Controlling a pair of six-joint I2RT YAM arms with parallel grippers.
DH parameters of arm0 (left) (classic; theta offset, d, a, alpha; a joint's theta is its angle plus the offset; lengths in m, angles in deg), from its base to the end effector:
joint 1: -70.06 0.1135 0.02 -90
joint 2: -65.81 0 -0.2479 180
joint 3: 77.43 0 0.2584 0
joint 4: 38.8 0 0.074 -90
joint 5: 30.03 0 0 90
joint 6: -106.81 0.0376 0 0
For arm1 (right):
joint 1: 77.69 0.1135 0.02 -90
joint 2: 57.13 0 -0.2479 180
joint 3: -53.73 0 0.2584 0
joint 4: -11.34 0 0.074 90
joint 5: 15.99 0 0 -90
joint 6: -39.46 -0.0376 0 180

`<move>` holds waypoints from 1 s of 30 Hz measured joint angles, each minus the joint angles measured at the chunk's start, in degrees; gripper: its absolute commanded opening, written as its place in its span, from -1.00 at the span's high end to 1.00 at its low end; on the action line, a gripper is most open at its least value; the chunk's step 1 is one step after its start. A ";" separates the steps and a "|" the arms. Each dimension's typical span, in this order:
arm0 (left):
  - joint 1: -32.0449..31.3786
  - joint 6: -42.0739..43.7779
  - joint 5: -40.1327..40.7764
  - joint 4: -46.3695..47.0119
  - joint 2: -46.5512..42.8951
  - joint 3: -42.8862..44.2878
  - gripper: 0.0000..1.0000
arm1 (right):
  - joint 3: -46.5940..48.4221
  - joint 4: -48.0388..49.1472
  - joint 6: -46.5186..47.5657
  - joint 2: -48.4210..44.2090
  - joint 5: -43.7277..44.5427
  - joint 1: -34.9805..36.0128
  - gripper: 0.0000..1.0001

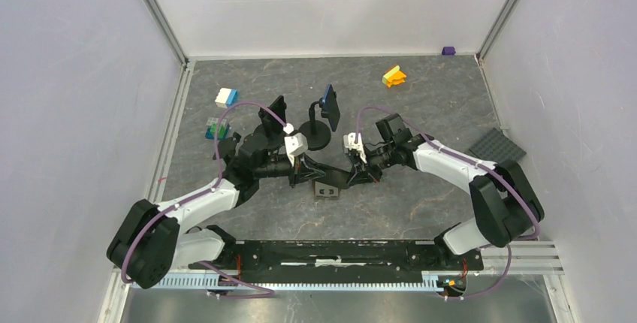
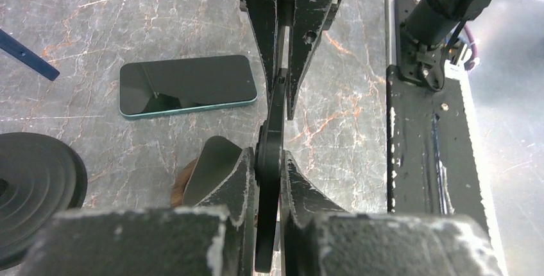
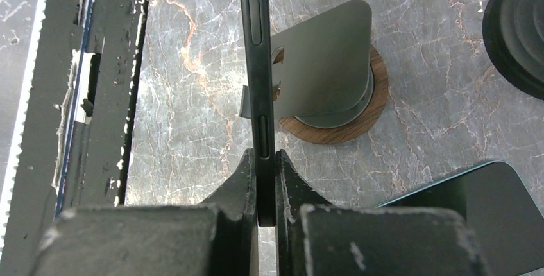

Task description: Place the phone on the phone stand

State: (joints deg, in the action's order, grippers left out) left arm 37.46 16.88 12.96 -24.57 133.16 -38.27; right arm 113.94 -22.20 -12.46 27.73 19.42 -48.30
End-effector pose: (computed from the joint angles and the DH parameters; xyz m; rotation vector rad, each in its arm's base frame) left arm 0.1949 -0.1573 0.1962 1.0832 1.5404 -1.1348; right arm 0.2317 0.1656 0.1712 -1.5558 1.7218 1.1318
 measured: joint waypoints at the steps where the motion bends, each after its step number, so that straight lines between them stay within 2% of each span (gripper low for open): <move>1: 0.00 0.96 0.02 -0.55 0.00 0.00 0.69 | 0.24 -0.42 0.59 0.17 0.46 0.11 0.99; 4: -0.04 4.33 0.09 -2.56 0.00 0.00 0.51 | 0.81 -1.68 1.92 0.85 1.46 0.42 1.00; 11: -0.04 9.46 0.85 -6.03 0.76 0.04 0.42 | 2.43 -3.58 4.63 3.56 2.95 0.85 0.99; 13: -0.04 10.10 1.01 -6.67 1.38 0.15 0.30 | 2.71 -4.07 5.03 4.15 3.32 0.90 1.00; 18: -0.15 13.05 2.69 -10.29 2.67 0.63 0.15 | 3.32 -6.14 4.17 4.83 4.57 0.59 0.99; 24: -0.15 14.45 3.89 -13.70 3.39 0.61 0.06 | 3.78 -7.87 3.23 4.85 5.44 -0.02 0.99; 30: -0.15 14.60 3.98 -14.75 3.39 0.61 -0.18 | 3.78 -7.96 2.64 4.85 5.40 -0.04 1.00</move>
State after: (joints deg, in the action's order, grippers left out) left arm 37.31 31.49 16.94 -39.32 136.55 -37.66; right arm 117.72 -30.16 -9.81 32.59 24.82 -48.35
